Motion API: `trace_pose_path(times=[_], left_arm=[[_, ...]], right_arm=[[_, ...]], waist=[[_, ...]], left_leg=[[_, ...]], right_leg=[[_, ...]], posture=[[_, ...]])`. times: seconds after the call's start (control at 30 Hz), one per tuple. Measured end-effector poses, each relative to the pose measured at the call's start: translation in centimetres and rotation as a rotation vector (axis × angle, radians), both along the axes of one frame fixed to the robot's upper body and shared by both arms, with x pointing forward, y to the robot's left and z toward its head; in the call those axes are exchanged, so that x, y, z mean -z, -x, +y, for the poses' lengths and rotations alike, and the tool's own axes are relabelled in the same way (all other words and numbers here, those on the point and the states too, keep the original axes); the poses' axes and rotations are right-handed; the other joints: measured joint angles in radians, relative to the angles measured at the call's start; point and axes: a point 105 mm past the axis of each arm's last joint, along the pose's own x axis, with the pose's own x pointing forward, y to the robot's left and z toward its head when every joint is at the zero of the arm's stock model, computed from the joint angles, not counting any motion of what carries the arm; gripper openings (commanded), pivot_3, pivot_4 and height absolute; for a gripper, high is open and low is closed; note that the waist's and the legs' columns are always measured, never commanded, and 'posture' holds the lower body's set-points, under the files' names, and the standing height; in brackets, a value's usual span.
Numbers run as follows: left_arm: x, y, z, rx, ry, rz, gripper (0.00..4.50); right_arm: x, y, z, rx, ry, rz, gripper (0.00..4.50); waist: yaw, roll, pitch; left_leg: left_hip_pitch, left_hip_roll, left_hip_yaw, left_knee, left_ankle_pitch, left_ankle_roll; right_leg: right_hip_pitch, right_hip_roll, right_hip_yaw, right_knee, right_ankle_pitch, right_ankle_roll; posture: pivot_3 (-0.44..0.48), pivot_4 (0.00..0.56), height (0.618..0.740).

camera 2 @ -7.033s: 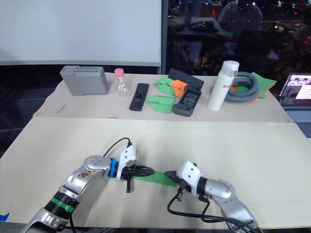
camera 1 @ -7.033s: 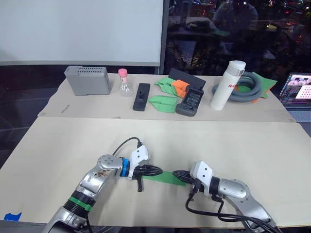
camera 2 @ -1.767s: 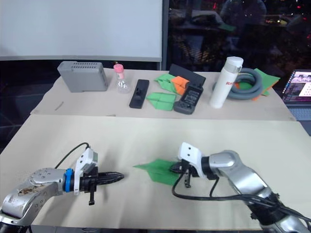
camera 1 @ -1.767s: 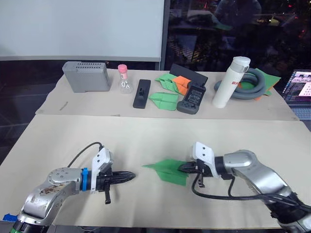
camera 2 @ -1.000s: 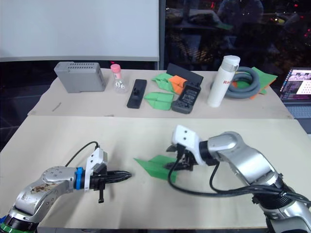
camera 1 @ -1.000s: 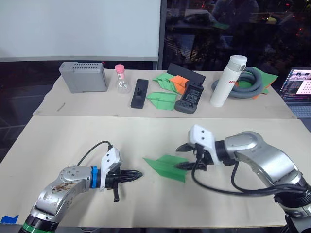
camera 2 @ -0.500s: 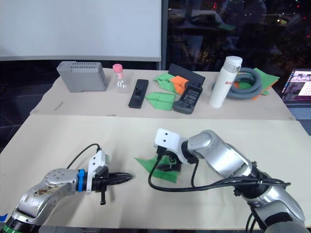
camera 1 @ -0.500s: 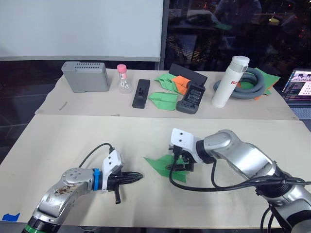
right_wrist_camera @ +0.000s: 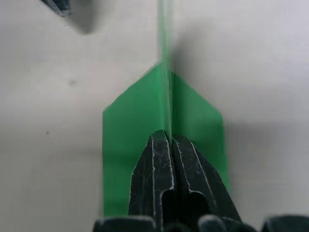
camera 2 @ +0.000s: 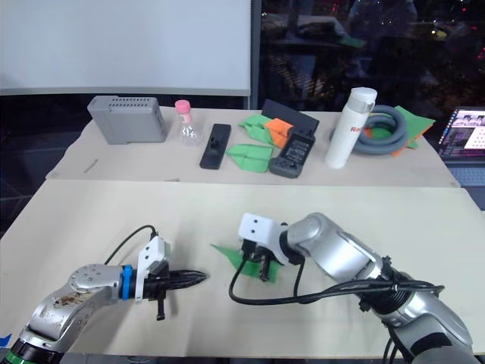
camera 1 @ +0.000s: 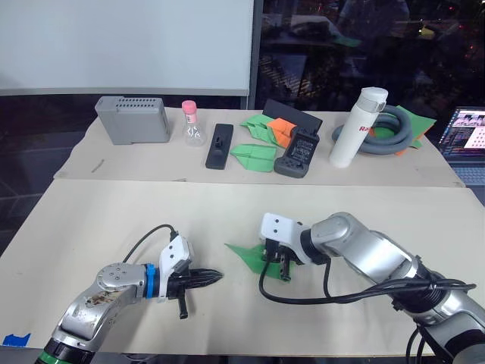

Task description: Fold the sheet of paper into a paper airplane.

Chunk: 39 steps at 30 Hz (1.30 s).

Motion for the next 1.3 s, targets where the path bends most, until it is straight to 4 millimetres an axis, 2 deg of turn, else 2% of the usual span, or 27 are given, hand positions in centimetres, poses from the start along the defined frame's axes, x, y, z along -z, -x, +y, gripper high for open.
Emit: trace_pose_path(times=[0.07,0.13,0.3,0.4,0.43,0.5,0.73,0.9,1.03,1.23,1.3], left_arm=[[0.2,-0.1,0.1,-0.002,-0.001,0.004,0.0],[0.1,-0.5,0.0,0.004,0.002,-0.005,0.0],[0.3,-0.9,-0.4,0.025,0.009,-0.013,0.0],[0.4,-1.2,-1.0,0.045,0.019,-0.013,0.0],[0.5,-1.2,-1.1,0.049,0.014,-0.017,0.0],[0.6,-1.3,-1.3,0.058,0.015,-0.018,0.0],[0.7,-1.3,-1.6,0.06,0.022,-0.018,0.0],[0.9,-1.2,-1.6,0.056,0.02,-0.012,0.0],[1.0,-1.2,-1.6,0.048,0.022,-0.011,0.0],[0.8,-1.5,-1.9,0.026,0.042,-0.029,0.0],[0.4,-2.2,-2.1,-0.002,0.056,-0.043,0.0]], right_arm=[[-1.2,-0.7,-0.9,0.053,-0.04,-0.012,0.01],[-2.9,-2.2,-3.0,0.163,-0.098,-0.038,0.01],[-5.3,-7.0,-12.0,0.551,-0.14,-0.143,0.01],[-6.2,-9.1,-17.2,0.735,-0.154,-0.22,0.01],[-6.5,-9.6,-18.7,0.789,-0.169,-0.244,0.01],[-6.5,-10.1,-20.1,0.838,-0.188,-0.252,0.01],[-4.5,-10.8,-23.8,1.018,-0.242,-0.173,0.01],[-2.6,-10.8,-25.4,1.094,-0.218,-0.146,0.01],[-1.4,-10.7,-25.8,1.137,-0.214,-0.126,0.01],[-1.0,-10.7,-26.0,1.168,-0.224,-0.124,2.02],[-1.1,-10.7,-26.0,1.17,-0.231,-0.127,2.68]], waist=[[0.001,0.0,0.0],[0.004,0.0,0.0],[0.004,0.0,0.0],[0.001,0.0,0.0],[0.0,0.0,0.0],[-0.005,0.0,0.0],[-0.019,0.0,0.0],[-0.019,0.0,0.0],[-0.02,0.0,0.0],[-0.019,0.0,0.0],[-0.017,0.0,0.0]], left_leg=[[0.0,0.0,0.0,0.0,0.0,0.0],[0.0,0.0,0.0,0.0,-0.002,0.004],[0.0,-0.001,0.002,0.0,-0.002,0.003],[0.0,0.0,0.005,0.0,0.0,0.0],[0.001,0.001,0.005,0.0,0.001,-0.001],[0.001,0.002,0.006,0.0,0.001,-0.001],[0.001,0.002,0.007,0.0,0.0,0.0],[0.001,0.002,0.007,0.0,0.0,0.0],[0.001,0.002,0.007,0.0,0.0,0.0],[0.001,0.002,0.007,0.0,0.0,0.0],[0.001,0.002,0.007,0.0,0.0,0.0]], right_leg=[[0.0,0.0,0.0,0.0,0.0,0.0],[0.001,0.0,0.0,0.0,0.0,0.0],[0.001,0.0,0.001,0.0,0.0,0.0],[0.0,0.001,0.002,0.0,0.0,0.0],[0.0,0.002,0.002,0.0,0.0,0.0],[0.0,0.003,0.003,0.0,0.0,0.0],[0.001,0.002,0.004,0.0,0.0,0.0],[0.0,0.002,0.005,0.0,0.0,0.0],[0.0,0.002,0.005,0.0,0.0,0.0],[0.0,0.001,0.006,0.0,0.0,0.0],[0.0,0.001,0.005,0.0,0.0,0.001]], posture=[[0.0,0.15,0.74],[0.0,0.15,0.74],[0.0,0.15,0.74],[0.0,0.15,0.74],[0.0,0.15,0.74],[0.0,0.15,0.74],[0.0,0.15,0.74],[0.0,0.15,0.74],[0.0,0.15,0.74],[0.0,0.15,0.74],[0.0,0.15,0.74]])
